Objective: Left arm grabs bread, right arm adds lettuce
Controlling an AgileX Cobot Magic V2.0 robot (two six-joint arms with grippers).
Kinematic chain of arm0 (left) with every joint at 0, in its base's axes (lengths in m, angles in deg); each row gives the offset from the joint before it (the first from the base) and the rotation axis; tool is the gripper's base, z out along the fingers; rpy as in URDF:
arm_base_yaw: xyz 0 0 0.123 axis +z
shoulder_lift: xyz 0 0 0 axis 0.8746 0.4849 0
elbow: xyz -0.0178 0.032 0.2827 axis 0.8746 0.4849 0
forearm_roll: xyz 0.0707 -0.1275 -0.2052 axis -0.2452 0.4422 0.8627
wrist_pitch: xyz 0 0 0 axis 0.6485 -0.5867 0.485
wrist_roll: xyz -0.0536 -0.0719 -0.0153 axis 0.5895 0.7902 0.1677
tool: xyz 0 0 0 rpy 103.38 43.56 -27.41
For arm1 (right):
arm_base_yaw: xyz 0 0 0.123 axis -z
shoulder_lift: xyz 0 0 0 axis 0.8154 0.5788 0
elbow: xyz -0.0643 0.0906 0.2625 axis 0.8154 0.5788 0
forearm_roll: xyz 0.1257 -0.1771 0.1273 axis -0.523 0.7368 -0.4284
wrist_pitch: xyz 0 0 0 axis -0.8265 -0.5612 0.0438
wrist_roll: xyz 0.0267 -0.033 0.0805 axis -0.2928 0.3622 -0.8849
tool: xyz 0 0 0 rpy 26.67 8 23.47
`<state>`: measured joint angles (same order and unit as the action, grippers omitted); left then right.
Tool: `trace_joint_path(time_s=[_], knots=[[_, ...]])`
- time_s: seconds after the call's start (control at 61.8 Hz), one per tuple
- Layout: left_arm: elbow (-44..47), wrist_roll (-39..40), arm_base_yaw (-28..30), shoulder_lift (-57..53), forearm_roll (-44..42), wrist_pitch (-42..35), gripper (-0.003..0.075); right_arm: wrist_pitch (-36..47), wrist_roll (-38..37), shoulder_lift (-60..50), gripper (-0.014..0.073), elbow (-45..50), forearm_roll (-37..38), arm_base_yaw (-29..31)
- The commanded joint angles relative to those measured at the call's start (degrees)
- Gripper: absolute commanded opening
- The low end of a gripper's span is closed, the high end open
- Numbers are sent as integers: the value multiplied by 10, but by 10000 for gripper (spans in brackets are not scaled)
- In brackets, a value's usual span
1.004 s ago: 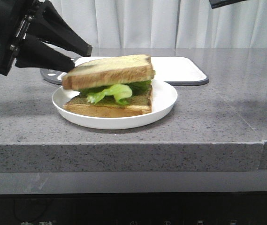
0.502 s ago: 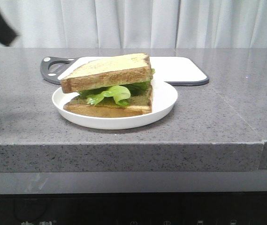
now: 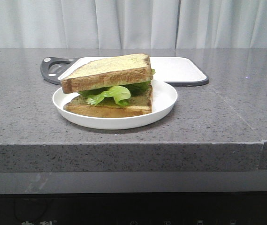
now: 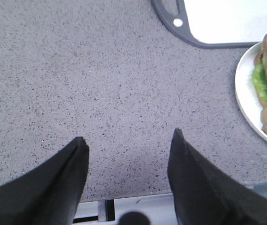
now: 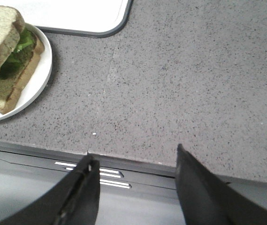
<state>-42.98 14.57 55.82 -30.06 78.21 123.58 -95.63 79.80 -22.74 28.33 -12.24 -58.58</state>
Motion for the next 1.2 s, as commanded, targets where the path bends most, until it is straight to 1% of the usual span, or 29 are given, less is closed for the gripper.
trace_joint_path(time_s=[0.0, 0.194, 0.275, 0.34, 0.405, 0.47, 0.534, 0.551, 0.632, 0.68, 0.858, 1.182], knots=[[19, 16, 2, -45, 3, -67, 389, 48, -1, -34, 395, 7, 3, 4], [70, 16, 2, -115, 3, -119, 387, 61, 0, -94, 395, 44, 9, 4], [80, 16, 2, -129, 3, -134, 359, 63, 0, -107, 374, 51, 17, 4], [81, 16, 2, -130, 3, -137, 300, 64, 0, -112, 304, 54, 22, 4], [81, 16, 2, -130, 3, -138, 222, 63, 0, -112, 225, 54, 22, 4], [81, 16, 2, -130, 3, -140, 142, 63, 0, -112, 118, 54, 22, 4], [81, 16, 2, -130, 3, -141, 64, 64, 0, -112, 38, 54, 22, 4], [81, 16, 2, -130, 3, -143, 50, 64, 0, -112, 10, 54, 22, 4], [81, 16, 2, -129, 3, -150, -16, 64, 0, -112, -73, 54, 22, 4], [81, 16, 2, -129, 11, -151, -20, 63, 0, -112, -62, 54, 24, 4], [81, 16, 2, -129, 18, -150, -20, 41, 0, -112, -67, 54, 23, 4], [81, 16, 2, -129, 18, -151, -20, 41, 0, -112, -67, 54, 23, 4]])
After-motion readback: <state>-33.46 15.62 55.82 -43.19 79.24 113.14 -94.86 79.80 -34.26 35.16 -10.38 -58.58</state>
